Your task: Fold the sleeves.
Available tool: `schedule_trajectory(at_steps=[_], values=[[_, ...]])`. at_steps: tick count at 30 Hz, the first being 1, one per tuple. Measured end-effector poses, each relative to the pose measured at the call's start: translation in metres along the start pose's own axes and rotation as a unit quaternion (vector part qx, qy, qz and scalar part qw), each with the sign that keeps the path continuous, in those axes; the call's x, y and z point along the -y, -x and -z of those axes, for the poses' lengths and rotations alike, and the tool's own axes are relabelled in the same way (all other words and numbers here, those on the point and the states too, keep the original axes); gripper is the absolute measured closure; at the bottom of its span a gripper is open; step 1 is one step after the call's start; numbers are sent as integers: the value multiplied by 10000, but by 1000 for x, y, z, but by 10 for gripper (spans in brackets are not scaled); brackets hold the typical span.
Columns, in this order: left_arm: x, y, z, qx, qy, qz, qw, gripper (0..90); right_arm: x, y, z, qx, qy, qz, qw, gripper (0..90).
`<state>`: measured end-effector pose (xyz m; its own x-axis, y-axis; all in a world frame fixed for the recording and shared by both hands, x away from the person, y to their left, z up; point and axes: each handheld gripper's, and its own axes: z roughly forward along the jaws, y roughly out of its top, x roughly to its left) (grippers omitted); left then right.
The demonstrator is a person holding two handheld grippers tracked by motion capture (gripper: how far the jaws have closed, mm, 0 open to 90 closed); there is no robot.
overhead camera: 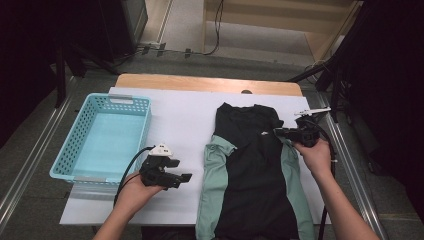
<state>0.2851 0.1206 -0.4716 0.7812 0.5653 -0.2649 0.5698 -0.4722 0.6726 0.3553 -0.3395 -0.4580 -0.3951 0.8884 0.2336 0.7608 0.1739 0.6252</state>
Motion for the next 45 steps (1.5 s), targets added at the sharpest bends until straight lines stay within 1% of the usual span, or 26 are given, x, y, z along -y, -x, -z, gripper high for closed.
schedule_trajectory(at_steps=[5, 8, 12, 14, 16, 19, 22, 23, 25, 27, 29, 31, 34, 36, 38, 41, 43, 45], values=[[0, 0, 0, 5, 0, -12, 10000, 291, 1, -6, -6, -40, -121, 93, 9999, 775], [0, 0, 0, 18, -5, -15, 10000, 291, 1, -9, -8, -84, -137, 99, 9998, 771], [0, 0, -1, 12, -16, -22, 10000, 291, 1, -14, -11, -135, -189, 194, 9995, 763], [0, 1, 0, -1, -26, -22, 10000, 291, 1, -16, -11, -232, -201, 205, 9993, 758], [0, 0, 0, 14, -13, -19, 10000, 291, 0, -19, -11, -554, -177, 233, 9980, 742], [0, 0, 0, 9, -11, -24, 10000, 291, -1, -26, -9, -500, -158, 411, 9978, 716], [0, 0, 0, 14, -5, -26, 10000, 291, -2, -27, -2, -473, -16, 454, 9978, 692], [0, 0, 0, 17, -4, -25, 10000, 291, -3, -27, 1, -425, 25, 490, 9979, 685], [0, 0, 0, 20, -13, -26, 10000, 291, -3, -25, 6, -348, 79, 525, 9980, 668], [0, 0, 0, 18, -12, -28, 10000, 291, -2, -21, 9, -340, 71, 494, 9982, 650], [0, 0, 0, 10, -28, -38, 10000, 291, 0, -17, 9, -316, 0, 465, 9984, 623], [0, 1, 0, 1, -33, -38, 10000, 291, 4, -13, 9, -229, -42, 480, 9986, 580], [0, 1, 0, 5, -20, -38, 10000, 291, 10, -8, 7, -111, -133, 493, 9986, 560], [-1, 1, 0, 3, -32, -48, 10000, 291, 13, -7, 6, -63, -233, 542, 9982, 560], [-1, 1, -1, 12, -45, -57, 10000, 291, 15, -5, 3, 26, -309, 644, 9974, 562], [-1, 1, -2, 18, -45, -65, 10000, 291, 18, -4, -2, 81, -427, 602, 9972, 578], [-1, 1, -2, 17, -47, -70, 10000, 291, 20, -4, -6, 141, -498, 703, 9962, 602], [-1, 1, -2, 19, -36, -57, 10000, 291, 19, -4, -7, 141, -525, 686, 9962, 654]])
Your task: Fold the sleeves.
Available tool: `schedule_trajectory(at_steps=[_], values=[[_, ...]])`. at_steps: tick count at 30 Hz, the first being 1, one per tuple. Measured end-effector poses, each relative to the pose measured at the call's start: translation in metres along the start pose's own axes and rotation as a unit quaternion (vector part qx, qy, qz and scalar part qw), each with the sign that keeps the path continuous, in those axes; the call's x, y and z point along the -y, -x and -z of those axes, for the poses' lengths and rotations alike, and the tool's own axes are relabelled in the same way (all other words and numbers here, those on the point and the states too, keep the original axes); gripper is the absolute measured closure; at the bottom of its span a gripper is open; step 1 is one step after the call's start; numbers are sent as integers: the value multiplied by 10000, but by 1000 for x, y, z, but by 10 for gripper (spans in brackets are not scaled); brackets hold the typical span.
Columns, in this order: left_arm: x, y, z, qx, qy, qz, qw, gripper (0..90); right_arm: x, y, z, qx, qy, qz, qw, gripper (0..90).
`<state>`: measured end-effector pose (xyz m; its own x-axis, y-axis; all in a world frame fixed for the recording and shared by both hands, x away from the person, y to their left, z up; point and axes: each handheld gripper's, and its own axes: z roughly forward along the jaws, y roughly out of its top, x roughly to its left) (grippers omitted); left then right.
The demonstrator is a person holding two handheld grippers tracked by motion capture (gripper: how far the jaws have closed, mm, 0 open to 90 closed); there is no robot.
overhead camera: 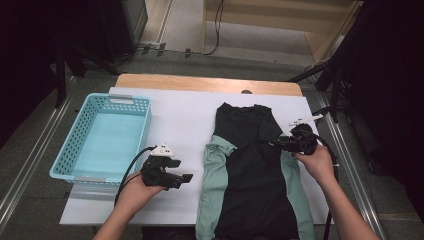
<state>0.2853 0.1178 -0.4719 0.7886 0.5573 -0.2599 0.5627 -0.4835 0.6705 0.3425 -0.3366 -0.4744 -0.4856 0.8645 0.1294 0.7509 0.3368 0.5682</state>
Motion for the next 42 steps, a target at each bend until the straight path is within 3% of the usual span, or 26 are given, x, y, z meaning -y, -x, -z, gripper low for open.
schedule_trajectory(at_steps=[4, 7, 19, 22, 27, 29, 32, 42], values=[[0, 0, -1, 1, -16, -15, 10000, 291, -3, 1, 0, -105, -151, -344, 9992, 764], [0, 0, -1, 10, -4, -22, 10000, 291, -7, -1, 3, -215, -157, -438, 9987, 783], [-2, 1, -2, -4, 46, -16, 10000, 291, -21, -27, -7, -478, -69, -242, 9985, 780], [-4, 1, -4, 1, 54, -9, 10000, 291, -22, -29, -10, -498, -114, -269, 9983, 767], [-7, 2, -7, 18, 93, 13, 10000, 291, -20, -29, -6, -629, 40, -191, 9978, 704], [-8, 2, -8, 14, 84, 35, 10000, 291, -20, -30, -1, -723, 226, -20, 9971, 684], [-10, 3, -9, 23, 96, 81, 9999, 291, -18, -33, 6, -659, 350, 140, 9971, 656], [-18, 1, -13, 68, 82, 120, 9999, 290, -9, -33, 20, -666, 518, 58, 9964, 534]])
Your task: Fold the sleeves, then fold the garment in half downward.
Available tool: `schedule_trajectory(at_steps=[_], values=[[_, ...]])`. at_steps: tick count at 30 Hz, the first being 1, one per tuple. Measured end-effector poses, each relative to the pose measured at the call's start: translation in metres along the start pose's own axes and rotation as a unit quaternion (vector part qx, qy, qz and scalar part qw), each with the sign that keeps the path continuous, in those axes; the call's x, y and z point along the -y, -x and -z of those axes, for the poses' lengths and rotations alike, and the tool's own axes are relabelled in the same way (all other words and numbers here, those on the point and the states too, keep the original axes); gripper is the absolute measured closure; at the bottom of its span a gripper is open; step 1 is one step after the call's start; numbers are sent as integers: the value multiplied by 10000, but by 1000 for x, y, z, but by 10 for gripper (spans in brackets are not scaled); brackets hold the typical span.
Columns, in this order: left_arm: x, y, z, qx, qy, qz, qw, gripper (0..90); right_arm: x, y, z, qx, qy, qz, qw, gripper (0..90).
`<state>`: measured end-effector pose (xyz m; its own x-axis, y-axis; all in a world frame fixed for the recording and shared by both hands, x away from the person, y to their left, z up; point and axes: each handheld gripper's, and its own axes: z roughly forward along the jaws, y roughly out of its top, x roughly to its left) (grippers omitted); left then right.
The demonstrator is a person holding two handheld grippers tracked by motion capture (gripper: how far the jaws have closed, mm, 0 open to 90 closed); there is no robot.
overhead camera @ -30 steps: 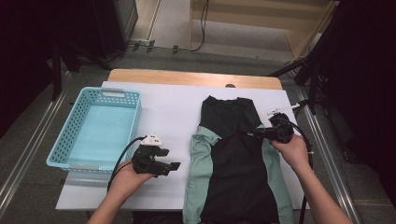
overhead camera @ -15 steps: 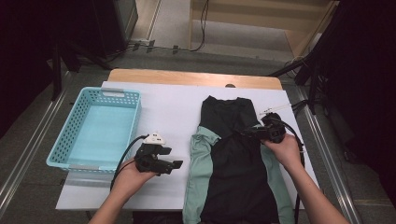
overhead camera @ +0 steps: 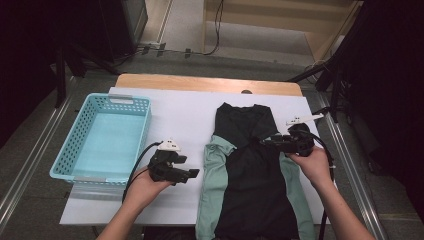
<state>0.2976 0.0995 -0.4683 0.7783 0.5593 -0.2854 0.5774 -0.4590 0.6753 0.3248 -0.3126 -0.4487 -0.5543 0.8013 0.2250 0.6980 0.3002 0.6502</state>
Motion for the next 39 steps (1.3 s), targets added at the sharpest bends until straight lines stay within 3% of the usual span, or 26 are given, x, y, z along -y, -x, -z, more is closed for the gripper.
schedule_trajectory(at_steps=[5, 15, 30, 39], values=[[-5, -2, -6, 11, -26, -40, 10000, 273, 5, -2, 0, 38, 2, 68, 10000, 456], [-12, -9, -14, 95, -41, 2, 9999, 231, 9, -1, 2, 21, 139, -16, 9999, 350], [-24, -7, -22, 64, -84, 4, 9999, 232, 23, 7, 11, 115, 176, -106, 9997, 340], [-32, -13, -26, 72, -58, 143, 9999, 235, 29, 9, 15, 220, 152, -188, 9995, 339]])
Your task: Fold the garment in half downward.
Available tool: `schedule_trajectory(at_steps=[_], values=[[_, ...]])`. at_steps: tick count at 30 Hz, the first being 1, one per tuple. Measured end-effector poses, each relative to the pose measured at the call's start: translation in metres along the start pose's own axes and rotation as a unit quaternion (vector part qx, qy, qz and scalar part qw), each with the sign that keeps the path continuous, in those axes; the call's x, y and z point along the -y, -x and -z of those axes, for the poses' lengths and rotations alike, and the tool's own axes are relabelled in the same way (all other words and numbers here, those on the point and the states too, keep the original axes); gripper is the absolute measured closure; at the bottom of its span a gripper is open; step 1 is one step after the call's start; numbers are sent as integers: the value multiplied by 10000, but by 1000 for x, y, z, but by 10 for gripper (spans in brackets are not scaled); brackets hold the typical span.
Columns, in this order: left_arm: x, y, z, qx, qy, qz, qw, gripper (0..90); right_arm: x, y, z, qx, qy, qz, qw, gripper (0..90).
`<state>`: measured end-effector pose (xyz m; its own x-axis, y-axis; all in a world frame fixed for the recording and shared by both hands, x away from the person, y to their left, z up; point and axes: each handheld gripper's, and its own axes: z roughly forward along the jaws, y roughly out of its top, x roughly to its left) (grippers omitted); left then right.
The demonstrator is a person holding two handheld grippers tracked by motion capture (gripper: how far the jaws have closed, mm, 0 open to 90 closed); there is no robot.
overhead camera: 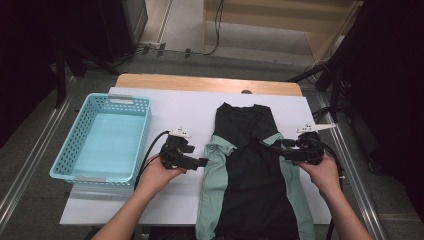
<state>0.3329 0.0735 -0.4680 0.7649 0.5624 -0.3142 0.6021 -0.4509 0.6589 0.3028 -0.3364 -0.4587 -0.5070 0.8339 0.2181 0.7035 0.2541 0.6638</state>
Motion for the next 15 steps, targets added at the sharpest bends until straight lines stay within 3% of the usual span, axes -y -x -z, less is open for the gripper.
schedule_trajectory(at_steps=[15], values=[[-15, -3, -11, -177, -96, -53, 9998, 244, 9, 9, 7, 162, 65, -127, 9998, 336]])
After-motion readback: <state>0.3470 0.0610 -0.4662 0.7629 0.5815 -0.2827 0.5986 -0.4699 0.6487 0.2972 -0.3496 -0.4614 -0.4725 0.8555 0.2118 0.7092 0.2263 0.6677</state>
